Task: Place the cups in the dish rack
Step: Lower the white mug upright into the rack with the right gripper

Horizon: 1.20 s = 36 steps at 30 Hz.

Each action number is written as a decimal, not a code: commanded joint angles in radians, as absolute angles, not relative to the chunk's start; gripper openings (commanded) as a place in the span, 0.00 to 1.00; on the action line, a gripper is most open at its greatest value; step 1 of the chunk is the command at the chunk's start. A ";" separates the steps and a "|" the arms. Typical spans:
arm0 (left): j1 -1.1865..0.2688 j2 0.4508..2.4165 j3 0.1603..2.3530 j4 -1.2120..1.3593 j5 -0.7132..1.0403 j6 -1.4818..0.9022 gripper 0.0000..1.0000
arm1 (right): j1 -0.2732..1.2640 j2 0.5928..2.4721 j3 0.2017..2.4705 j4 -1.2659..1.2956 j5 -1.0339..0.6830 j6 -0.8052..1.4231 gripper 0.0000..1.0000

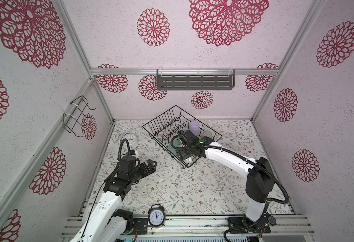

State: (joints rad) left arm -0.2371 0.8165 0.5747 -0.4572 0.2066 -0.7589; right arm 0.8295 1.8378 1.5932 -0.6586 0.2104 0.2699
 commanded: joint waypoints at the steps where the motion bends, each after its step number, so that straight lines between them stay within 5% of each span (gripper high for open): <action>1: -0.229 0.807 0.558 -0.453 0.197 -0.749 0.98 | 0.825 1.834 1.646 -0.687 0.291 0.349 0.74; 18: -0.227 0.834 0.561 -0.440 0.210 -0.743 0.98 | 0.840 1.968 1.725 -0.730 0.461 0.486 0.77; 36: -0.227 0.859 0.568 -0.428 0.217 -0.738 0.98 | 0.817 2.049 1.871 -0.905 0.339 0.520 0.81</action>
